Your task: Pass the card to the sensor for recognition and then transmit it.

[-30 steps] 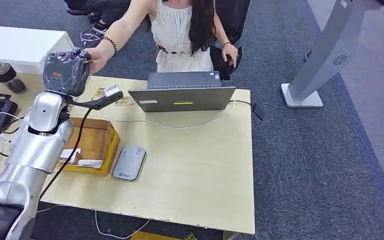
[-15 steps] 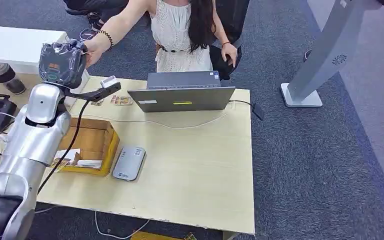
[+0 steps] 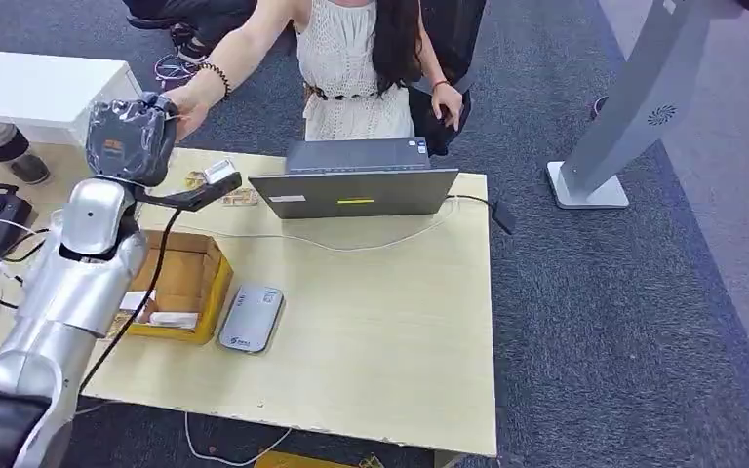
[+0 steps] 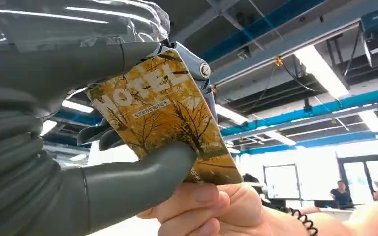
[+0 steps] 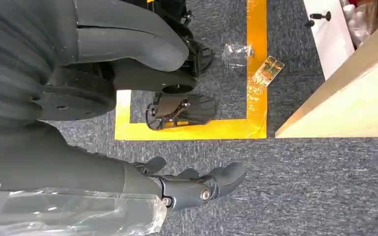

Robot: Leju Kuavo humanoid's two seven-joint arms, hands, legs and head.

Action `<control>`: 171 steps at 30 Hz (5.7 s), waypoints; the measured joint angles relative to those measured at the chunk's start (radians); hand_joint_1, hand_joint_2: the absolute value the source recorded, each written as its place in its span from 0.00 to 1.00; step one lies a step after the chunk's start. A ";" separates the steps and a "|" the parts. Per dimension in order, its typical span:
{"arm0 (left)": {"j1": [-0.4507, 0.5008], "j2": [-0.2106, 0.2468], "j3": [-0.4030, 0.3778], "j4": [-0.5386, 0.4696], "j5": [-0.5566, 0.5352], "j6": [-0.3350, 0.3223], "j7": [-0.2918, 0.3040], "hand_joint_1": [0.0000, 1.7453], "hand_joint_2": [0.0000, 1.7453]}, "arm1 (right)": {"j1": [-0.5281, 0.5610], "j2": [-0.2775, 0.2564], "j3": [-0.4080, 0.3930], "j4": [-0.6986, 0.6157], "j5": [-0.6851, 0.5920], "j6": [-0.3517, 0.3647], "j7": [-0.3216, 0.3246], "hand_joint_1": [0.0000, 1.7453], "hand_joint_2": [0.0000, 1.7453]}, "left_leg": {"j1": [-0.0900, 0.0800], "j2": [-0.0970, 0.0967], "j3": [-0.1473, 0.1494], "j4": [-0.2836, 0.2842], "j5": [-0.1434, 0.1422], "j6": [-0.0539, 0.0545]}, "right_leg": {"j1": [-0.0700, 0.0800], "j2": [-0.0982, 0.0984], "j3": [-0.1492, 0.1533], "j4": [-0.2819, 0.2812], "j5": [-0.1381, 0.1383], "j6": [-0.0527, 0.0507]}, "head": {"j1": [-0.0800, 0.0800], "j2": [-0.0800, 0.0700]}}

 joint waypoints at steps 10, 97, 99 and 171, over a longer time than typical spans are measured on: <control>0.141 0.002 0.000 -0.180 0.010 0.005 -0.003 1.00 1.00 | 0.012 -0.002 0.000 0.000 -0.002 -0.003 -0.009 0.00 1.00 | 0.000 0.000 -0.002 0.000 -0.001 0.001 | 0.000 0.000 -0.001 -0.001 0.000 0.000 | 0.000 0.000; 0.946 0.079 0.034 -0.750 0.072 -0.196 0.006 0.00 1.00 | 0.097 -0.027 -0.085 -0.016 -0.104 -0.024 -0.086 0.00 1.00 | 0.000 0.002 -0.002 -0.001 -0.001 0.001 | 0.000 0.000 -0.002 -0.002 0.000 0.001 | 0.000 0.000; 0.941 0.079 0.044 -0.742 0.075 -0.210 0.018 0.00 1.00 | 0.097 -0.027 -0.085 -0.016 -0.102 -0.022 -0.083 0.00 1.00 | 0.000 0.002 -0.002 -0.001 -0.001 0.001 | 0.000 0.000 -0.002 -0.002 0.000 0.001 | 0.000 0.000; 0.844 0.050 0.222 -0.568 0.123 -0.345 0.068 0.00 1.00 | 0.095 -0.031 -0.102 -0.016 -0.038 -0.017 -0.063 0.00 1.00 | 0.000 0.002 -0.002 -0.001 -0.001 0.001 | 0.000 0.000 -0.002 -0.001 0.000 0.001 | 0.000 0.000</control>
